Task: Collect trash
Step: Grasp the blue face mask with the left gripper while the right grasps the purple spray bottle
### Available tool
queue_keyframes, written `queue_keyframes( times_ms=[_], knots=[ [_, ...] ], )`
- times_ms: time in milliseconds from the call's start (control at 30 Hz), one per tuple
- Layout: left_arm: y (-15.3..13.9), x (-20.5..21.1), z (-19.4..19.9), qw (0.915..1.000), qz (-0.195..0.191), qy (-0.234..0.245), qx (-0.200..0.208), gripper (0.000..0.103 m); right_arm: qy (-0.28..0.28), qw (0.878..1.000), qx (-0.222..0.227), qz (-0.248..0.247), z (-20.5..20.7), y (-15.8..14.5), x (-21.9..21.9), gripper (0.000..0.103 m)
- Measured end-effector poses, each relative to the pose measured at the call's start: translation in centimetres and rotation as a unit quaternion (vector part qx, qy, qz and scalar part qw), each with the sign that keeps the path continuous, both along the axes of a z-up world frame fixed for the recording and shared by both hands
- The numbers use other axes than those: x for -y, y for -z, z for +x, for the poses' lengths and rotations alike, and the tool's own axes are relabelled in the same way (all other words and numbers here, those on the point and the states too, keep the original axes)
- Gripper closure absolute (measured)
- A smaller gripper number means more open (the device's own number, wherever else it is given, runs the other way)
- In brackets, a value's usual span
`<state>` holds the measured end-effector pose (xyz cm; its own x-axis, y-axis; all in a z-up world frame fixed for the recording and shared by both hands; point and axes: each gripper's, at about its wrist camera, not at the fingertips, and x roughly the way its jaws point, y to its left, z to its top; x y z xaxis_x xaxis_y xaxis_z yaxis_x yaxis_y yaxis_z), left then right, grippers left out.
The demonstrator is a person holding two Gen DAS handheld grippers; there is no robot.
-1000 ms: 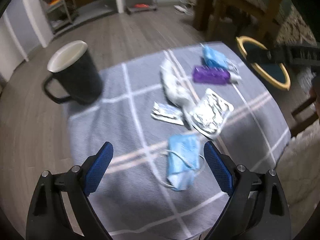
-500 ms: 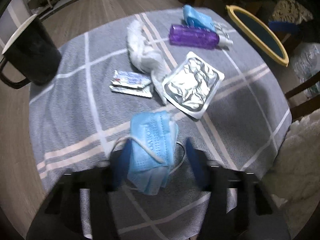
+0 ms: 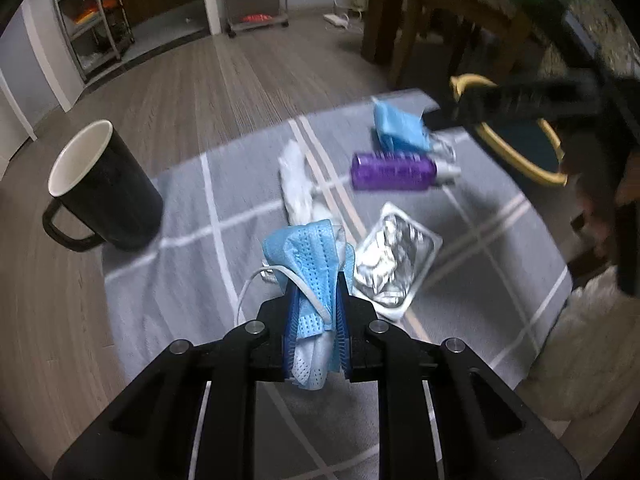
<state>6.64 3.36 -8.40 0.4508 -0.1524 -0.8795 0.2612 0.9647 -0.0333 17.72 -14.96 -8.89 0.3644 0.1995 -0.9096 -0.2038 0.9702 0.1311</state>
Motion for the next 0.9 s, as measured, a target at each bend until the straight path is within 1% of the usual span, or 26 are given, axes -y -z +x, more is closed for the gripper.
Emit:
queue_keyframes(
  times_ms=[33,67,100,133,167,200,300,467,567,667,800,833,900],
  knots=[
    [-0.2,-0.3,0.3,1.0,-0.006,-0.007,-0.001,0.087,-0.01,1.0,-0.002,0.004,0.2,0.3,-0.3,0.009],
    [-0.3,-0.6,0.4,0.9999,-0.008,-0.012,-0.002,0.087,-0.02,1.0,-0.001,0.005,0.3,0.6,-0.7,0.012],
    [-0.4,-1.1,0.6,0.9998,-0.011,-0.019,-0.004,0.087,-0.035,0.999,0.0,0.001,0.4,0.9,-1.2,0.021],
    [-0.5,-1.6,0.8,0.9995,-0.017,-0.027,-0.008,0.087,-0.05,0.999,0.0,-0.008,0.6,1.2,-1.7,0.026],
    [-0.4,-1.7,1.0,0.9992,-0.02,-0.032,-0.01,0.087,-0.06,0.998,0.001,-0.014,0.6,1.5,-2.1,0.033],
    [-0.4,-2.0,1.3,0.999,-0.022,-0.037,-0.013,0.087,-0.079,0.996,0.002,-0.029,0.7,2.0,-2.7,0.035],
    [-0.3,-2.4,1.6,0.9988,-0.024,-0.04,-0.016,0.087,-0.106,0.993,0.005,-0.057,0.8,3.2,-3.6,0.036],
    [0.2,-2.1,2.2,0.9983,-0.033,-0.041,-0.025,0.087,-0.136,0.988,-0.004,-0.075,1.1,4.8,-4.6,0.036],
    [0.6,-1.8,2.4,0.9982,-0.034,-0.039,-0.031,0.087,-0.147,0.986,-0.011,-0.078,1.2,5.4,-5.0,0.036],
    [0.9,-1.5,2.5,0.9983,-0.031,-0.036,-0.034,0.087,-0.16,0.982,-0.008,-0.099,0.9,6.1,-5.5,0.036],
    [1.1,-1.3,2.5,0.9983,-0.029,-0.036,-0.037,0.087,-0.164,0.98,-0.014,-0.108,0.9,6.6,-5.8,0.036],
    [1.2,-1.4,2.5,0.9982,-0.029,-0.037,-0.038,0.087,-0.166,0.98,-0.026,-0.11,0.9,7.0,-5.8,0.037],
    [1.2,-1.4,2.5,0.9982,-0.028,-0.037,-0.039,0.087,-0.163,0.979,-0.056,-0.106,1.0,7.7,-5.8,0.049]
  ],
)
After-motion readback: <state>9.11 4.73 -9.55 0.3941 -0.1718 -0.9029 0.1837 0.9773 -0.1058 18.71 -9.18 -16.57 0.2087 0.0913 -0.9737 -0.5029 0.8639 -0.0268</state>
